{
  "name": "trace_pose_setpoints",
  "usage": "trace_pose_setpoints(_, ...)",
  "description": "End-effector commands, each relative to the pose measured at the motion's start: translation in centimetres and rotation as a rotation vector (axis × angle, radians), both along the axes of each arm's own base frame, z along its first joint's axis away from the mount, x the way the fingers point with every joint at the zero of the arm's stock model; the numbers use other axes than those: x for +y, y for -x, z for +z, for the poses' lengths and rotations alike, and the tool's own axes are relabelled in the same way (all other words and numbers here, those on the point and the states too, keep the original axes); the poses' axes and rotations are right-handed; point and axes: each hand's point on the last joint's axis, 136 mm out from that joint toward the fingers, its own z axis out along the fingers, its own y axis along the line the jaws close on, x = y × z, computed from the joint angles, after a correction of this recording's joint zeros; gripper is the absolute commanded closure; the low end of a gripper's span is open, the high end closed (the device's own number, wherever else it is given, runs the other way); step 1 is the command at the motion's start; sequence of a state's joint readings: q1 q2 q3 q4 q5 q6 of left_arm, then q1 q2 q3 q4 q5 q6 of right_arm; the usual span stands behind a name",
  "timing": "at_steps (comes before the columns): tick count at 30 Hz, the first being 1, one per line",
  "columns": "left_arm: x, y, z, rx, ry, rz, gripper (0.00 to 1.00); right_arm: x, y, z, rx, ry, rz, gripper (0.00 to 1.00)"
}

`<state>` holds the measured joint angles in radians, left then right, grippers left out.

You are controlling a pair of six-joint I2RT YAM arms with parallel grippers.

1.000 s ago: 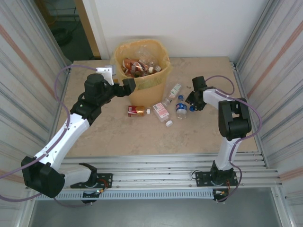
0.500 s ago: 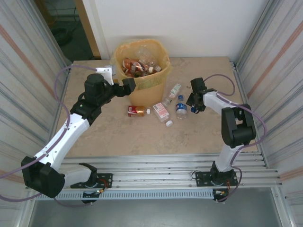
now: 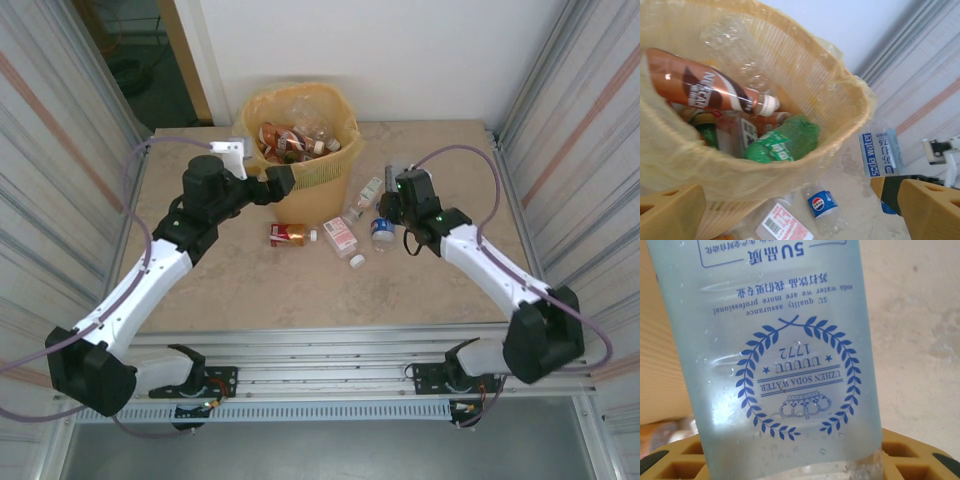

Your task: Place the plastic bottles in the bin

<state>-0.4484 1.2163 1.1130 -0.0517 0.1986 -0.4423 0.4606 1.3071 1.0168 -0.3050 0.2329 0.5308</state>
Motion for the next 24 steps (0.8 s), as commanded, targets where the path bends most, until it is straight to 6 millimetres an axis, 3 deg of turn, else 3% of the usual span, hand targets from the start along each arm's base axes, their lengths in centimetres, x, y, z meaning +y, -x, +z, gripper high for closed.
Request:
trace_pose_setpoints(1,-2.2,0.7,3.4,-0.079,0.053,-0.083,0.01,1.8,1.0,4.9,-0.190,-0.018,0.105,0.72)
trace_pose_setpoints(6,-5.9,2.5,5.3,-0.111,0.103,-0.235,0.01,3.9,3.7,9.7,-0.341,-0.060,0.220,0.71)
trace_pose_setpoints(10,-9.1,4.2,6.6,-0.130,0.114,-0.364,0.01,5.3,5.5,12.4,-0.431,-0.089,0.292,0.70)
trace_pose_setpoints(18,-13.4,5.3,7.3,-0.149,0.083,-0.478,0.01,7.3,7.0,14.8,-0.504,-0.123,0.370,0.70)
trace_pose_setpoints(24,-14.9,4.8,7.5,-0.151,0.085,-0.498,0.01,8.7,7.5,15.4,-0.519,-0.119,0.411,0.69)
